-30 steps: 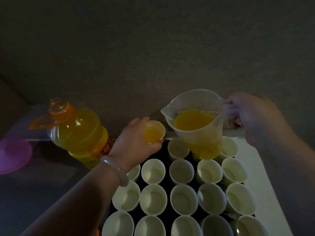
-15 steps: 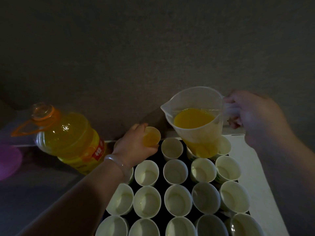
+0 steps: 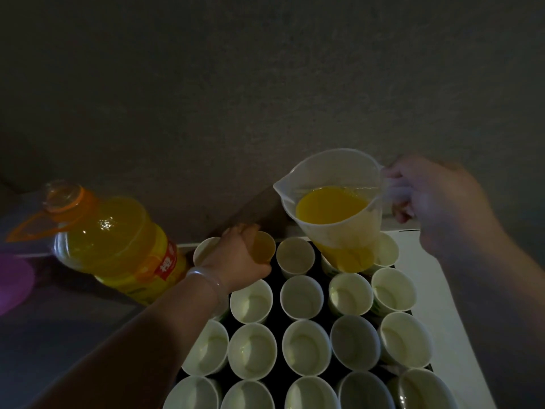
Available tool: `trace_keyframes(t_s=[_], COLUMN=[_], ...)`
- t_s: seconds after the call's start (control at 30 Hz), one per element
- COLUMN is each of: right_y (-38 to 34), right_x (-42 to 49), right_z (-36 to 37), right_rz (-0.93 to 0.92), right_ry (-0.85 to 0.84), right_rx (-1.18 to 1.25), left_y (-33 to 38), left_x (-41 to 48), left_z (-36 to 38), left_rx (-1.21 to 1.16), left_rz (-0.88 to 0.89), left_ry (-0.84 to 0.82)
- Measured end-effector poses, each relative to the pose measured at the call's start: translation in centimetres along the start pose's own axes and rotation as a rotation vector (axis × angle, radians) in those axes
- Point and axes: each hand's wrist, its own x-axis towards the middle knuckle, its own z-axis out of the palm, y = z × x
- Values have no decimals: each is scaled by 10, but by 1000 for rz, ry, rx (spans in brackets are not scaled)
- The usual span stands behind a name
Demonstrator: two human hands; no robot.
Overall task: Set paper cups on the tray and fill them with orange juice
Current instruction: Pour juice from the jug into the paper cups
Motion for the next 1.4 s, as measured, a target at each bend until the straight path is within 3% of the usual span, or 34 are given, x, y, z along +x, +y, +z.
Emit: trace_keyframes(t_s=[0.6,0.87,1.0,1.4], right_y=[5,5,10,19], right_x=[-6,-5,-3,8], right_z=[-11,-20,-29,-39], right_rz=[23,94,79,170], right_ry=[-3,51,33,149], right_rx=[-42,25,-81,-4], left_y=[-3,22,36,57], left_x=[9,0,0,16], left_z=[-4,2,16,28], left_rx=[176,51,104,241], left_rz=[-4,87,109,6], left_ry=[-149,-10,-25,-111])
